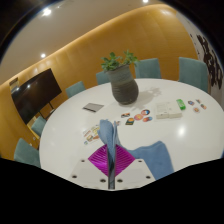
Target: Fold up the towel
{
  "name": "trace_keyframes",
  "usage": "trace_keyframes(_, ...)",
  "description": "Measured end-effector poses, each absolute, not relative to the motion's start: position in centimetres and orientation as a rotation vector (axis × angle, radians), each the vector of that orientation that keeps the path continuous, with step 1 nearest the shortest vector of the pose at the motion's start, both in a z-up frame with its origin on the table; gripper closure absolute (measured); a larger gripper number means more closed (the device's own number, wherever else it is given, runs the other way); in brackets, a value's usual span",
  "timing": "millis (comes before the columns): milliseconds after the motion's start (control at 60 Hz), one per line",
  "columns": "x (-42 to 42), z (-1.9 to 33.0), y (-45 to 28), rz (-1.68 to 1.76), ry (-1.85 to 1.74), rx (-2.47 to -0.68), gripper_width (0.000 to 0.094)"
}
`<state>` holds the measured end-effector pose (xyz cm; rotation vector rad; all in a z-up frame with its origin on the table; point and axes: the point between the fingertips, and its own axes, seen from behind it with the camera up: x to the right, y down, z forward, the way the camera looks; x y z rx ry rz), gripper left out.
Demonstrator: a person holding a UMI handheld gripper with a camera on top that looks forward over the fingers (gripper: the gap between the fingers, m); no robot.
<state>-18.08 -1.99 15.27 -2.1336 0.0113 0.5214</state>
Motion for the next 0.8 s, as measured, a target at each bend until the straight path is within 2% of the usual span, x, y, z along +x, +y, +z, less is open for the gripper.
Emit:
trace_keyframes(50,-15.6,14.8,-1.6,0.483,0.045,-2.142,0.0875)
trace_keyframes(117,-11.3,12.2,-1.0,0.374,0.09,-2.179,0.0865)
trace_keyframes(167,-8.5,9.7,-1.1,0.295,0.098,-2.232,0.0786)
trace_keyframes(183,-7.5,8.9,-1.1,0.27,0.102,-2.246,0.0721)
trace_keyframes(250,-3.7,6.1,-2.1,0.16,0.086,-2.295,0.0308)
trace_keyframes(300,-1.6,6.1,-2.9,0.066,0.076,-2.311,0.0049)
trace_keyframes(350,-0.7,7.0,-3.8,0.007,0.056,-2.298,0.0091)
trace_keyframes(517,-1.1,11.7,-8.9,-0.069,0.041,-2.24,0.0085)
trace_keyframes(800,-7.7,20.5,-22.1,-0.097,0.103,-2.166,0.0085)
